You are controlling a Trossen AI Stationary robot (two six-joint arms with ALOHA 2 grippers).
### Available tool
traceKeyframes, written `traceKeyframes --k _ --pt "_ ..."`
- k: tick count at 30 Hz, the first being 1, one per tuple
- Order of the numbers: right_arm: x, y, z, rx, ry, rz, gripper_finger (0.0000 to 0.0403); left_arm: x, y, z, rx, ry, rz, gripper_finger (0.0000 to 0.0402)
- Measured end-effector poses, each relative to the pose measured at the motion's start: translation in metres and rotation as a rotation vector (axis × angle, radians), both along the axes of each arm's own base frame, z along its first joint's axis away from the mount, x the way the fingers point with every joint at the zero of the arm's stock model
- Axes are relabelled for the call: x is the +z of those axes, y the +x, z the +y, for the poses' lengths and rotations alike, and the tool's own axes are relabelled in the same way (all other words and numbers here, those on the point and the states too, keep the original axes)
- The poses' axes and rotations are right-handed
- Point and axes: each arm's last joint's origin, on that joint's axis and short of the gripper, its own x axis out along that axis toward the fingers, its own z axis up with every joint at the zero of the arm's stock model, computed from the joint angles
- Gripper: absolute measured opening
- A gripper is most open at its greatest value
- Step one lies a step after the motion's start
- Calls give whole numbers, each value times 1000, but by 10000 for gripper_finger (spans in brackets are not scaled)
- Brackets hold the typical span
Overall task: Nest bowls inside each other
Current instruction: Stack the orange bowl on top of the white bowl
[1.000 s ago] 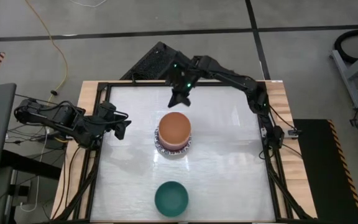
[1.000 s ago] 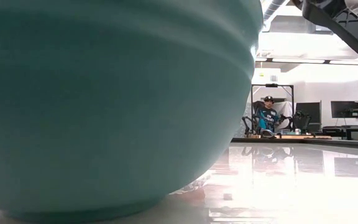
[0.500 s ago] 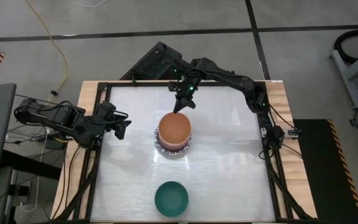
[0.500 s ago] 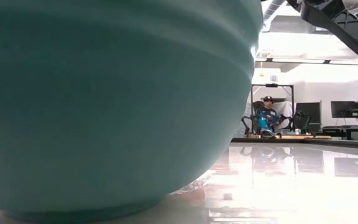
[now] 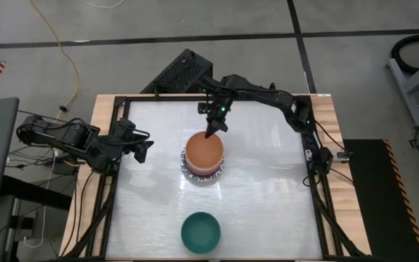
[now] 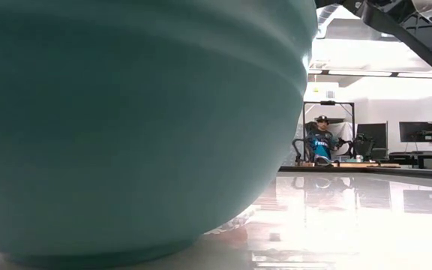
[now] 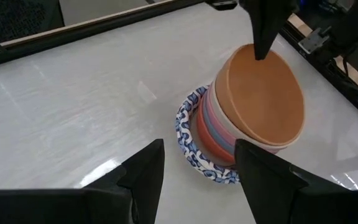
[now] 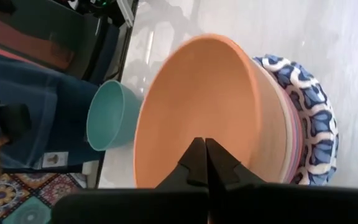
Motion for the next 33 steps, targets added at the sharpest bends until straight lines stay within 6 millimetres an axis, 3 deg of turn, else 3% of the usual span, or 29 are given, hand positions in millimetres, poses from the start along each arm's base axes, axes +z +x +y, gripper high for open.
traceKeyframes --k 18,24,33 --pt "-1 -5 -7 -32 -44 42 2 0 0 0 11 -15 -8 185" --pt "17 -22 5 31 2 50 1 0 0 0 8 -14 -7 185" --pt "15 -25 15 83 46 78 1 0 0 0 10 -11 -6 185"
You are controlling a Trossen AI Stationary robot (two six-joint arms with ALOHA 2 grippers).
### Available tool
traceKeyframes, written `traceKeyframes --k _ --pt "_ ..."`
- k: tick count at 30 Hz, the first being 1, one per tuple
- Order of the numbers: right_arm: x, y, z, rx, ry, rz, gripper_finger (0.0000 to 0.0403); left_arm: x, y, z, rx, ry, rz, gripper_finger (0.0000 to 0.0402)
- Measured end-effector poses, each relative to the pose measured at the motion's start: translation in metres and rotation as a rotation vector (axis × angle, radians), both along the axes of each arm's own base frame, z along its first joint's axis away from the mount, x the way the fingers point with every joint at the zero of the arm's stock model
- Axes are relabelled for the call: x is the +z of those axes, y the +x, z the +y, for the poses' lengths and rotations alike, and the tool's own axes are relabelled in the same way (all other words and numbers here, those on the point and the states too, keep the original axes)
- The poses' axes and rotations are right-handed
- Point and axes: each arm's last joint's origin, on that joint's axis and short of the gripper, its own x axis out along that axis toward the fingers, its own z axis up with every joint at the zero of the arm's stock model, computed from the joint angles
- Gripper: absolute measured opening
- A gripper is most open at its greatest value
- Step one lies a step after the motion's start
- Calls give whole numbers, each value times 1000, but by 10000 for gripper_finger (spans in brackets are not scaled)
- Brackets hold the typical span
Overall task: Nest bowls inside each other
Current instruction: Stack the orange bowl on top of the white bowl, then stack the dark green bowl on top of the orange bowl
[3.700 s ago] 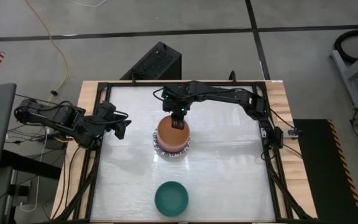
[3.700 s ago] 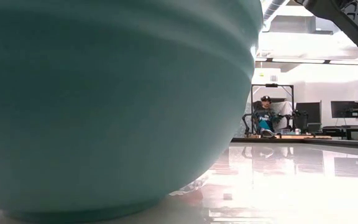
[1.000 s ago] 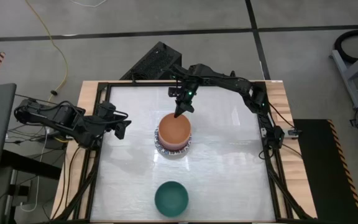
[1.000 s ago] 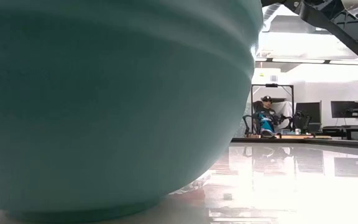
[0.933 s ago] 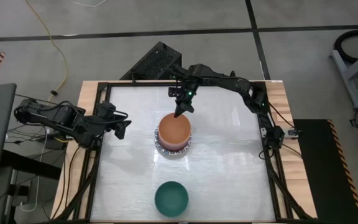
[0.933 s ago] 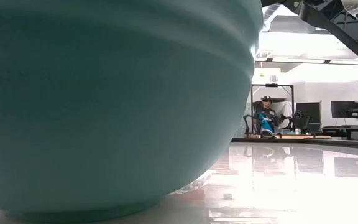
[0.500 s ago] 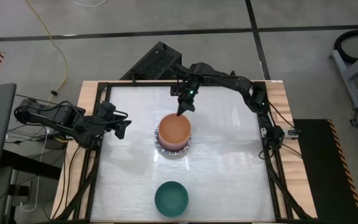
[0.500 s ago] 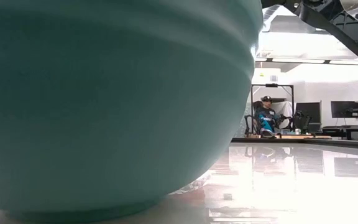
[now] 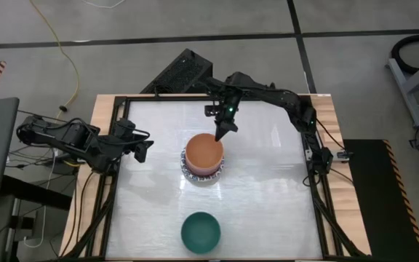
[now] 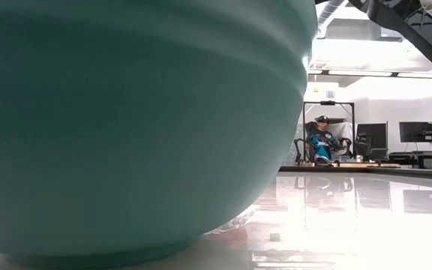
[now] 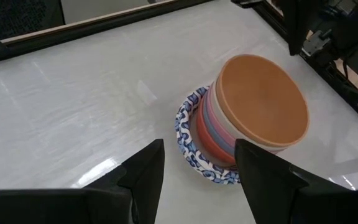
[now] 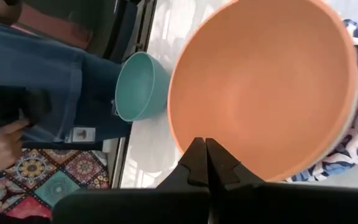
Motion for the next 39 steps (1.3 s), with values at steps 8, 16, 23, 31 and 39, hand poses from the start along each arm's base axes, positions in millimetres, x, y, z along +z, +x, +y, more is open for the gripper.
traceKeyframes --k 8,16,23,31,39 --pt "-7 3 -4 -18 -119 46 1 0 0 0 3 3 -1 185" --pt "36 -15 8 -70 -162 10 1 0 0 0 -5 18 6 185" --pt "81 -43 57 -107 -339 68 5 0 0 0 -6 19 6 185" --pt "111 -62 124 -268 -453 152 11 0 0 0 -23 20 14 185" --pt "109 -62 201 -477 -441 298 12 -1 0 -2 -103 17 46 185"
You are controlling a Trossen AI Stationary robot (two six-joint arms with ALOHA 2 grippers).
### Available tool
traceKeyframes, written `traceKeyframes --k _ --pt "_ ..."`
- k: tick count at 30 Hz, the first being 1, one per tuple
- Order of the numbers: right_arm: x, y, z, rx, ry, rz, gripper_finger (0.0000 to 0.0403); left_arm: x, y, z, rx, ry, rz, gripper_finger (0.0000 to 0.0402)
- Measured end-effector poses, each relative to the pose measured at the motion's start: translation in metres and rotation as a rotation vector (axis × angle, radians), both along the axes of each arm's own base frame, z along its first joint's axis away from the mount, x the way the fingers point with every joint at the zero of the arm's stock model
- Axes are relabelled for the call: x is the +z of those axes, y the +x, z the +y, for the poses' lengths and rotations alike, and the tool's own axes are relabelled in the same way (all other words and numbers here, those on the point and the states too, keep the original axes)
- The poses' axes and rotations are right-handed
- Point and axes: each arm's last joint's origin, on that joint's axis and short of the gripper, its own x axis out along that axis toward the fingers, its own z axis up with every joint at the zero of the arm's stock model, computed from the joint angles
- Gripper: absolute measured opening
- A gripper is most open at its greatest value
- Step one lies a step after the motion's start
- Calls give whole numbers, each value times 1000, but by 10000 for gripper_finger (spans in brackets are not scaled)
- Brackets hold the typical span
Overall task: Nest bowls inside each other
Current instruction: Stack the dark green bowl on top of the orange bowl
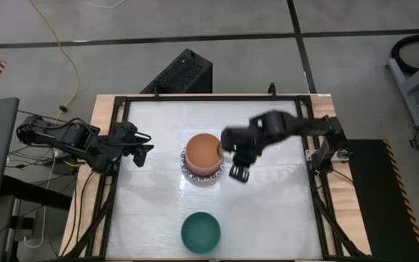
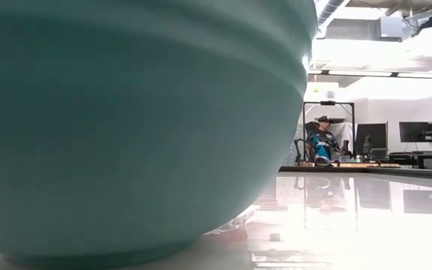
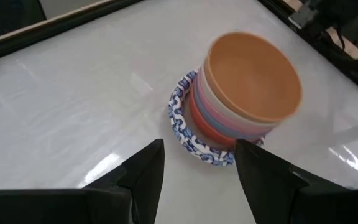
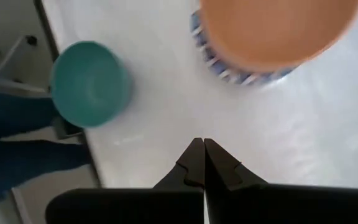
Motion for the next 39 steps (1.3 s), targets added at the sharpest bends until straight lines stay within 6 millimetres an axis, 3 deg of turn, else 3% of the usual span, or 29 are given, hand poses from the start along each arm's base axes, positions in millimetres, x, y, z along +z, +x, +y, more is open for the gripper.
traceKeyframes --k 5,11,21,26,30,39 --pt "-8 3 47 -131 66 10 12 0 0 0 -46 44 24 185" --pt "-27 16 98 -146 50 -49 13 0 0 0 -84 93 48 185" --pt "-103 65 158 -92 27 -20 13 -1 0 -1 -71 24 31 185" --pt "-143 83 169 -197 15 31 19 -1 0 -3 -105 -16 37 185" --pt "-169 94 171 -222 -6 77 51 -1 0 -3 -108 -15 38 185" --pt "-174 110 152 -304 33 58 164 -1 0 -4 -154 -16 53 185"
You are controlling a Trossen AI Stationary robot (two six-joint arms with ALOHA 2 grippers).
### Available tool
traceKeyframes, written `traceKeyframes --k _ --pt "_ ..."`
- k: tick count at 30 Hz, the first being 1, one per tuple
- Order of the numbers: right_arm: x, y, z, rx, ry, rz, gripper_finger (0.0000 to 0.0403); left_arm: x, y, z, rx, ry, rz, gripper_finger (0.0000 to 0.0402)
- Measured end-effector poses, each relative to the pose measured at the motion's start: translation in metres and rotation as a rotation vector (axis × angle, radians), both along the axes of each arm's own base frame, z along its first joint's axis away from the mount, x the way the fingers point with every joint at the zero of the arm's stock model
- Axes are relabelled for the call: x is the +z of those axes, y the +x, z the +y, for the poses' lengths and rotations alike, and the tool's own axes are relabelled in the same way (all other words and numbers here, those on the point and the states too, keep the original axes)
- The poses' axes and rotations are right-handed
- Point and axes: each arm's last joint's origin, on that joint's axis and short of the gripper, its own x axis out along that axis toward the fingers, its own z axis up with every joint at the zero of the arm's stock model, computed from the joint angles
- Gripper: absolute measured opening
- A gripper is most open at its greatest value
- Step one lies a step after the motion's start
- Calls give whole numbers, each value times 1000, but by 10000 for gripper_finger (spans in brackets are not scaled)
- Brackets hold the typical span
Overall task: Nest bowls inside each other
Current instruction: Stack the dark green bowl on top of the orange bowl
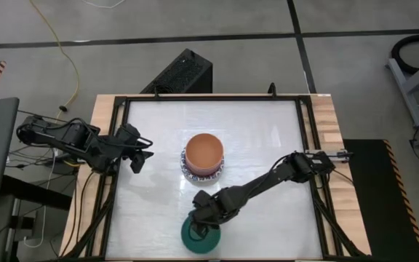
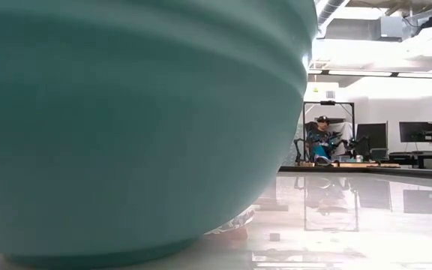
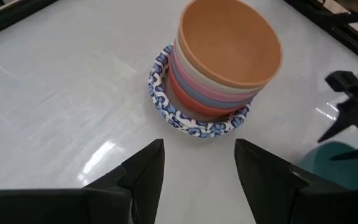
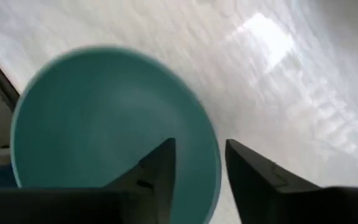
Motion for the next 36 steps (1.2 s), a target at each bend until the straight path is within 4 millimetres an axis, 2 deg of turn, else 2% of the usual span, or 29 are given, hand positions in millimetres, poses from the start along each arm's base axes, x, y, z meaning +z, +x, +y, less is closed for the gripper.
traceKeyframes --k 4,7,22,27,33,36 --pt "8 4 -5 12 21 -19 200 0 0 0 -19 14 6 185" --pt "19 4 -6 35 17 -34 212 0 0 0 -26 22 9 185" --pt "16 5 -14 185 -68 -4 214 0 0 -1 -42 2 14 185" --pt "-5 10 -11 231 -95 45 214 0 0 -1 -40 -2 14 185" --pt "-29 15 -8 266 -49 108 214 -1 0 -1 -35 -6 17 185" --pt "-32 16 -8 272 -41 120 206 -1 0 -1 -35 -6 17 185"
